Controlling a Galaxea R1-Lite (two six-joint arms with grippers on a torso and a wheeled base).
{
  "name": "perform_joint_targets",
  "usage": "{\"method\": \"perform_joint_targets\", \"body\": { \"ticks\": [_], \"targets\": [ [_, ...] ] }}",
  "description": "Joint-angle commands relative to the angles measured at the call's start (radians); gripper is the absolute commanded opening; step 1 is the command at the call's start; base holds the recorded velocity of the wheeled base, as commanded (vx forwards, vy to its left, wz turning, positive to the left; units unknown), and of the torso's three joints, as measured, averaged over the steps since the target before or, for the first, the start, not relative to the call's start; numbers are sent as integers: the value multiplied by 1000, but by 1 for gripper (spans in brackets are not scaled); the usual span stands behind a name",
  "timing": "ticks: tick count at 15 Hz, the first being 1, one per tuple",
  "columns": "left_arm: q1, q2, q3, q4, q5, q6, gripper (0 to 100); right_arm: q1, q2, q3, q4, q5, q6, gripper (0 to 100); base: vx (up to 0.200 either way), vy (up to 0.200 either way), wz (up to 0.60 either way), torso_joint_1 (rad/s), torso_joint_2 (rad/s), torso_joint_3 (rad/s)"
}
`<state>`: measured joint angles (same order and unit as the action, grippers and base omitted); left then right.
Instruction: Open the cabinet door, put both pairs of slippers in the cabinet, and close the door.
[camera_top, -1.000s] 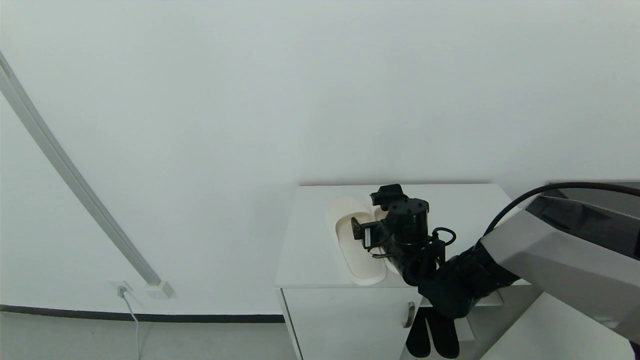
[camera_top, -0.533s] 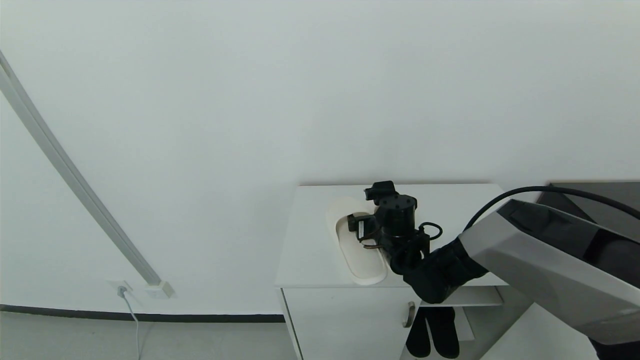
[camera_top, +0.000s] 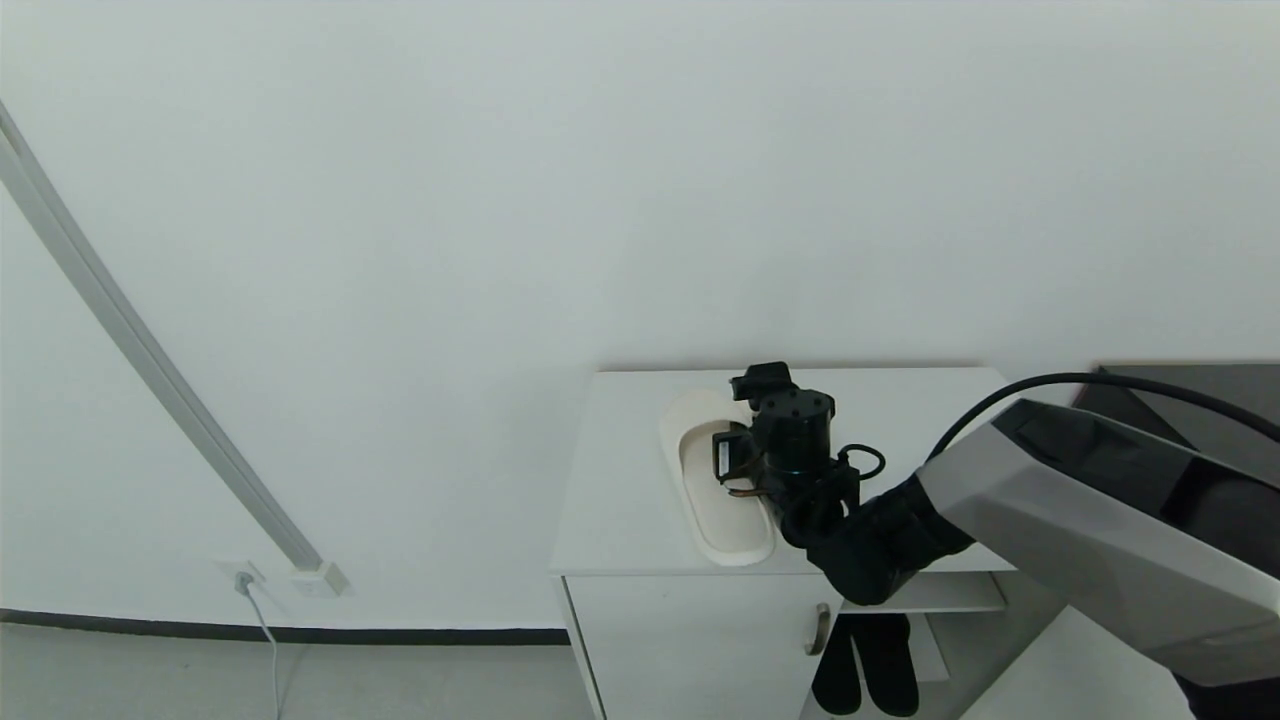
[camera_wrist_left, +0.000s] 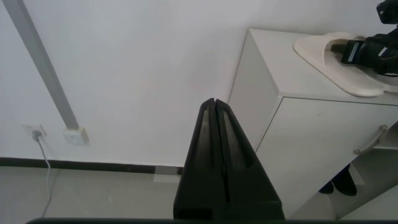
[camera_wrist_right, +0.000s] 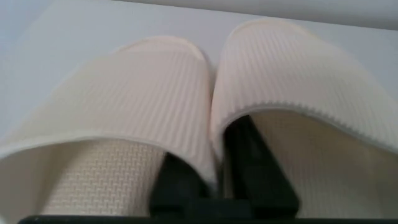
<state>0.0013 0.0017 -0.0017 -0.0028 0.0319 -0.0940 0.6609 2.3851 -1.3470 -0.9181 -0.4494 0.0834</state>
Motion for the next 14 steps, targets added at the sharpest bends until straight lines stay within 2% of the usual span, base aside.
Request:
{"method": "perform_joint_targets", "body": {
  "ticks": [1, 5, 10, 12, 14],
  "targets": [
    [0, 0, 0, 0, 0, 0, 0, 0, -14, 5, -1, 0, -1, 0, 0, 0, 0, 0, 0, 0],
    [0, 0, 0, 0, 0, 0, 0, 11, -159, 143, 1, 6, -8, 0, 0, 0, 0, 0, 0, 0],
    [0, 0, 0, 0, -1, 2, 0, 69, -521, 548, -1, 176, -10, 0, 0, 0, 0, 0, 0, 0],
    [0, 0, 0, 0, -1, 2, 0, 109, -616, 664, -1, 233, -8, 0, 0, 0, 0, 0, 0, 0],
    [0, 0, 0, 0, -1, 2, 0, 131, -644, 710, -1, 251, -4, 0, 0, 0, 0, 0, 0, 0]
  ]
}}
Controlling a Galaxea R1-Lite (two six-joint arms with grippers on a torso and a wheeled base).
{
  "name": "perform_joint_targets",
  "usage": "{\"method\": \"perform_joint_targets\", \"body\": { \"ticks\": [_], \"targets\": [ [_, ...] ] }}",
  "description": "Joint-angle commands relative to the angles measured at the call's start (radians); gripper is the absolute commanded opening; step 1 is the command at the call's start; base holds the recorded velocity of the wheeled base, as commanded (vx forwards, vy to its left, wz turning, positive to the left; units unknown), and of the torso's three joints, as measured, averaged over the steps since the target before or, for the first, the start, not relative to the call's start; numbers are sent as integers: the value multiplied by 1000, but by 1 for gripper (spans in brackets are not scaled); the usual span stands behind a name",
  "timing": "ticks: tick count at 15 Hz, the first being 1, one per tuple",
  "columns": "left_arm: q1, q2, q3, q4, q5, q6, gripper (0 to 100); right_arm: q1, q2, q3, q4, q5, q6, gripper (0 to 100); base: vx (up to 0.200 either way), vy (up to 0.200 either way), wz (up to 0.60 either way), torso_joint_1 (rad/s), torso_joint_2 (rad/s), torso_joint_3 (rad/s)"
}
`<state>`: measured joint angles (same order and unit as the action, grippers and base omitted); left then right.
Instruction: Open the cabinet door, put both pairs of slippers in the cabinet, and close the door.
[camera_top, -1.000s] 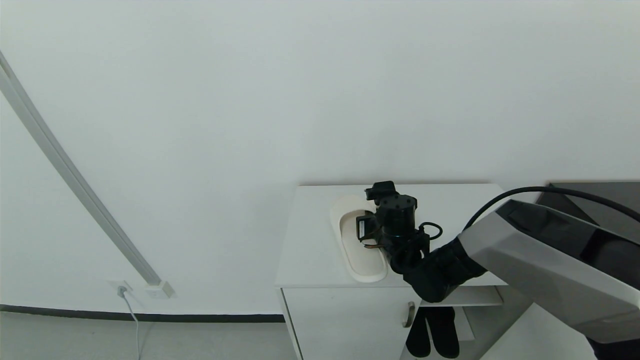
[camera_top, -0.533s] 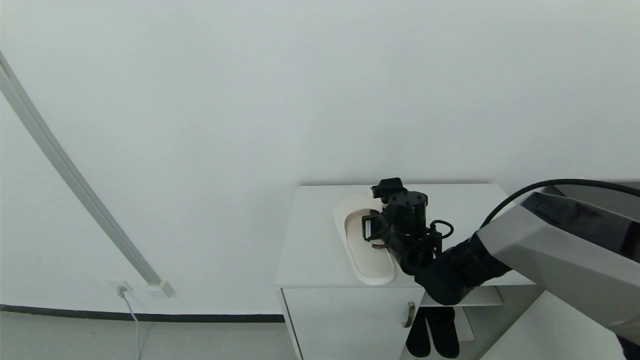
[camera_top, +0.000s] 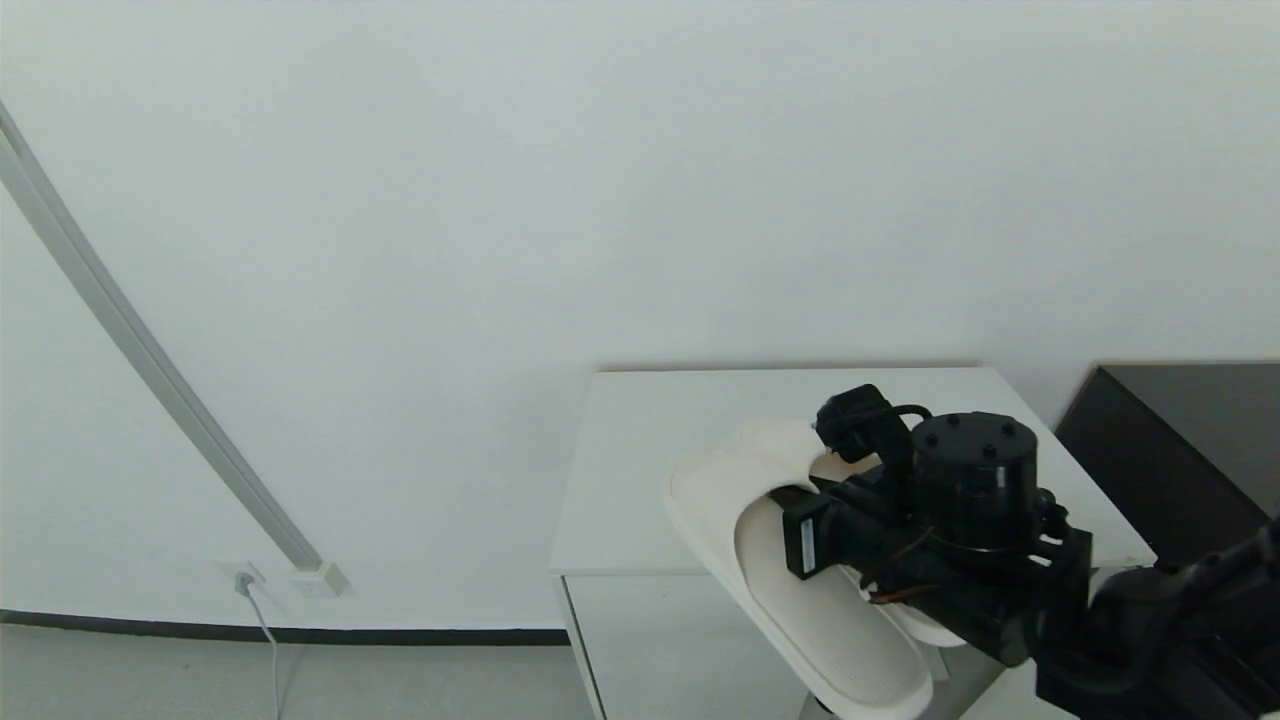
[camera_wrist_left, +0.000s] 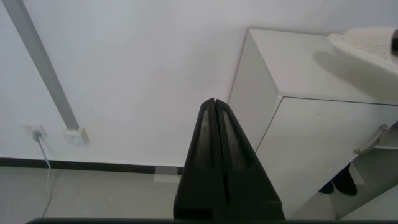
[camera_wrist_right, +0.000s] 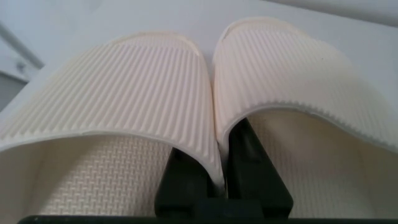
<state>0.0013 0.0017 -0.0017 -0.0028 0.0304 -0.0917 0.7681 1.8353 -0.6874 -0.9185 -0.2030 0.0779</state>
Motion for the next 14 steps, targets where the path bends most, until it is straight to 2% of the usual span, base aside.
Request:
{"method": "perform_joint_targets", "body": {
  "ticks": [1, 9, 14],
  "targets": [
    [0, 0, 0, 0, 0, 0, 0, 25, -94, 57, 0, 5, 0, 0, 0, 0, 0, 0, 0, 0],
    [0, 0, 0, 0, 0, 0, 0, 34, -73, 82, -2, 5, 2, 0, 0, 0, 0, 0, 0, 0],
    [0, 0, 0, 0, -1, 0, 0, 39, -70, 105, -3, 5, 3, 0, -200, 0, 0, 3, 2, -1]
  ]
}}
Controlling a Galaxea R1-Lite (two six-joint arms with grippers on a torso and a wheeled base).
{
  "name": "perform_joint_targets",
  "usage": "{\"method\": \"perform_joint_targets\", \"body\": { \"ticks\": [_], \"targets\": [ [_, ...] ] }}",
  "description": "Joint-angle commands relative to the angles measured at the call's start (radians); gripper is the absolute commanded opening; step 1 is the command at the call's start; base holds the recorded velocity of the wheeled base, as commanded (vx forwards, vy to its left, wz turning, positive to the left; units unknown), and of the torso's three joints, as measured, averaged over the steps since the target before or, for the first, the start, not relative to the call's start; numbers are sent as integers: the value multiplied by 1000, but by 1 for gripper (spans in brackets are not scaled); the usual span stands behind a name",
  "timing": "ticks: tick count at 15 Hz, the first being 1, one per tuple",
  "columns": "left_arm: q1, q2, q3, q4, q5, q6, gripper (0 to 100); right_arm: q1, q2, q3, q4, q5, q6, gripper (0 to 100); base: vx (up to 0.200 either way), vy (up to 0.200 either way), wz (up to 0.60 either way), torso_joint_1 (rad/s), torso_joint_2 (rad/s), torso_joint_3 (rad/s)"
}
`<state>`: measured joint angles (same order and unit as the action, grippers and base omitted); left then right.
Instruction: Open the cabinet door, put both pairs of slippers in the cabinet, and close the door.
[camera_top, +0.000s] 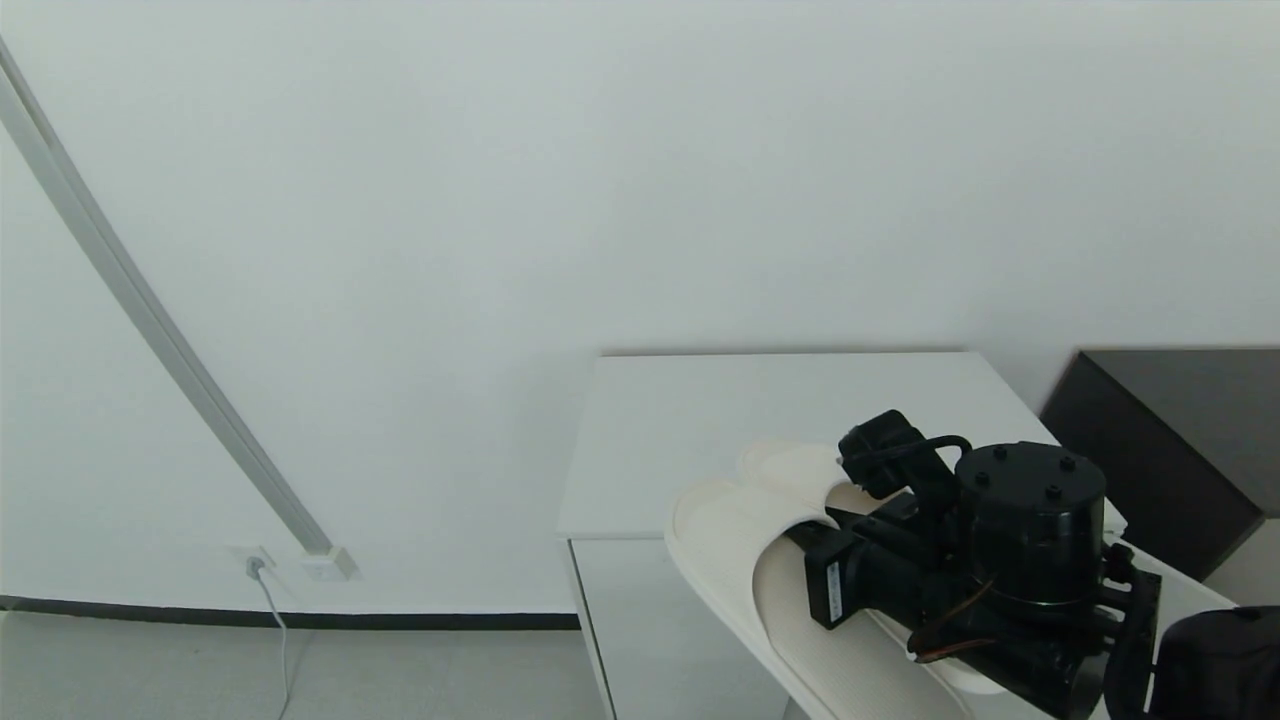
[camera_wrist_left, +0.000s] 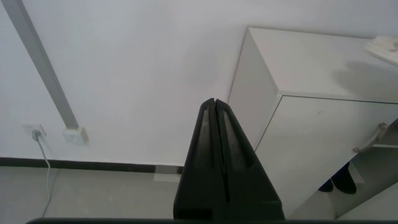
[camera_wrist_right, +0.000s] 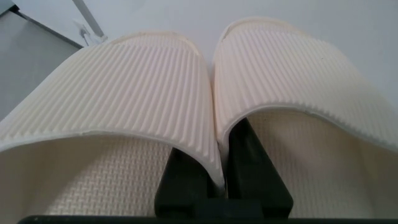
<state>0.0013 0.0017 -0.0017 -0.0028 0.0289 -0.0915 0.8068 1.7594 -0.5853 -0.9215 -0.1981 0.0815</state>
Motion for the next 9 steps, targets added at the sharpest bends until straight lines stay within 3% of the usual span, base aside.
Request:
{"method": "perform_joint_targets", "body": {
  "ticks": [1, 5, 9],
  "targets": [
    [0, 0, 0, 0, 0, -1, 0, 2, 6, 2, 0, 0, 0, 0, -200, 0, 0, -17, -2, 7],
    [0, 0, 0, 0, 2, -1, 0, 2, 12, 2, -2, 0, 0, 0, -200, 0, 0, 5, 6, -1],
    [0, 0, 0, 0, 2, -4, 0, 2, 20, 4, -2, 0, 1, 0, 0, 0, 0, 0, 0, 0]
  ]
}}
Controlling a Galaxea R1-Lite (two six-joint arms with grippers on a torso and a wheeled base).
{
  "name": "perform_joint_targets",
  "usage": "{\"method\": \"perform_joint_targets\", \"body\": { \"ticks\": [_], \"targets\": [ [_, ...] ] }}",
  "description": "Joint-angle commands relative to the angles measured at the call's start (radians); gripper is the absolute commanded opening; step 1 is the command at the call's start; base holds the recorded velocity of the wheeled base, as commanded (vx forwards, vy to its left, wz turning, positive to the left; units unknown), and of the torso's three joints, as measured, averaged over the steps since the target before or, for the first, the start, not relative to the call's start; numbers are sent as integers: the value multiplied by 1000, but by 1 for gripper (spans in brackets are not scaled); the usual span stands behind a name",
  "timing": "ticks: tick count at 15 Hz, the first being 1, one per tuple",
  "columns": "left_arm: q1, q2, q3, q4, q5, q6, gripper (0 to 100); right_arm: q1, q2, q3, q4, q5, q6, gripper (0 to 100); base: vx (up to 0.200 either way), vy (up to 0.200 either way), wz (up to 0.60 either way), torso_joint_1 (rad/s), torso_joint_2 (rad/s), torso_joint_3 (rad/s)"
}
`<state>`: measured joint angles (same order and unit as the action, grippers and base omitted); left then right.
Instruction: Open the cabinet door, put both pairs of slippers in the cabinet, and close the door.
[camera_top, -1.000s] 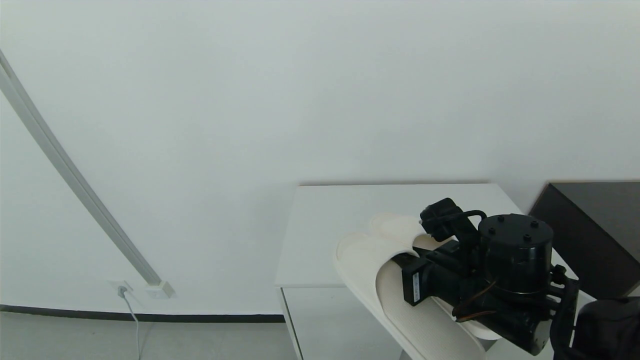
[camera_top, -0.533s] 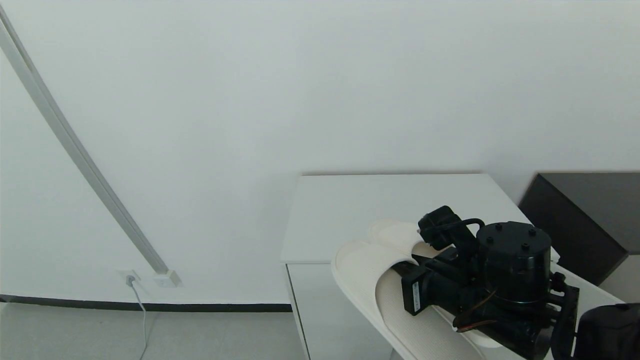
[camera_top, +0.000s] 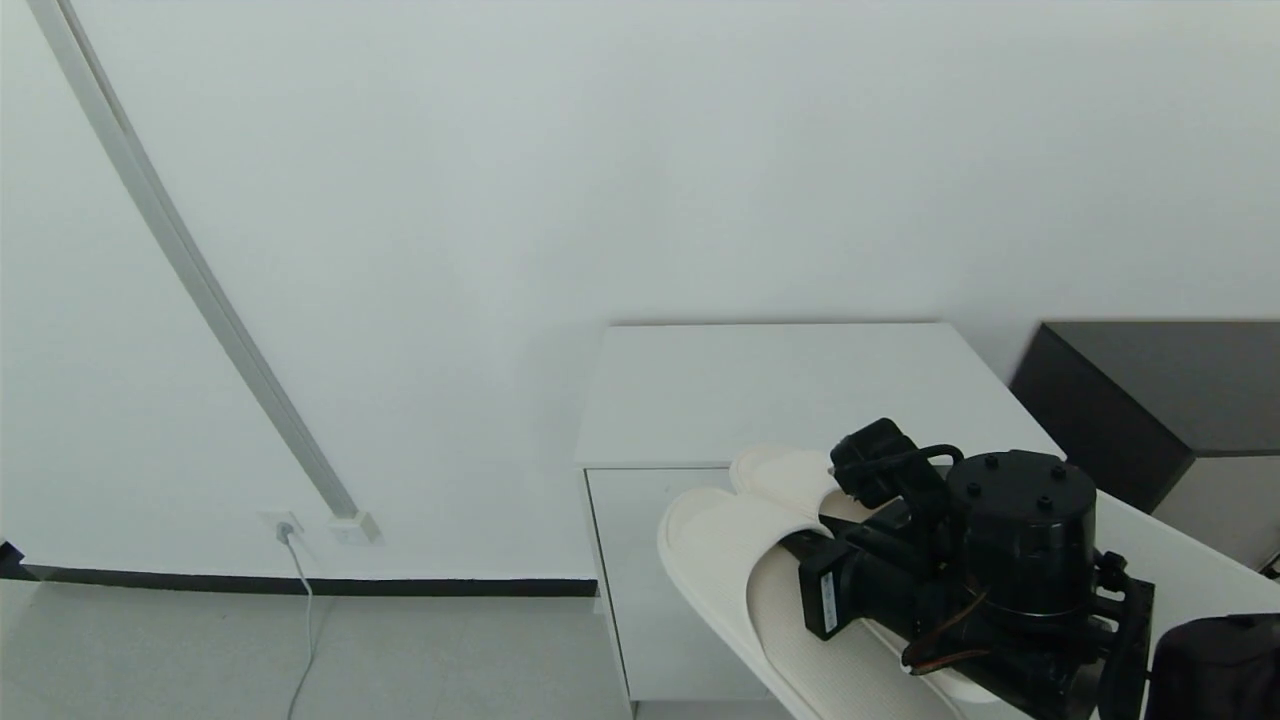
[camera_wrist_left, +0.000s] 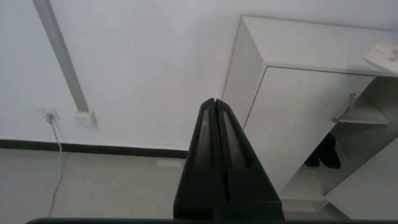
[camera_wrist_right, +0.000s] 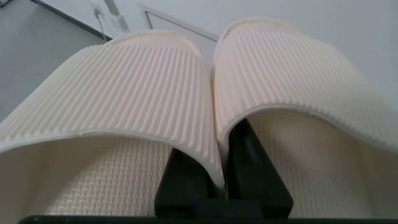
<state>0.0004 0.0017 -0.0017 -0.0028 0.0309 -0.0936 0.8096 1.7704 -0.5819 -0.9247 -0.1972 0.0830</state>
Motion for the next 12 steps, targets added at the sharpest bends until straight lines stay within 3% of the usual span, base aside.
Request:
{"method": "perform_joint_targets", "body": {
  "ticks": [1, 8, 12],
  "targets": [
    [1, 0, 0, 0, 0, 0, 0, -1, 7, 1, 1, -1, 0, 0, 0, 0, 0, 0, 0, 0],
    [1, 0, 0, 0, 0, 2, 0, -1, 7, 2, 0, -1, 0, 0, 0, 0, 0, 0, 0, 0],
    [1, 0, 0, 0, 0, 3, 0, -1, 7, 2, 0, -1, 0, 0, 0, -200, 0, 0, 0, 5]
  ]
}}
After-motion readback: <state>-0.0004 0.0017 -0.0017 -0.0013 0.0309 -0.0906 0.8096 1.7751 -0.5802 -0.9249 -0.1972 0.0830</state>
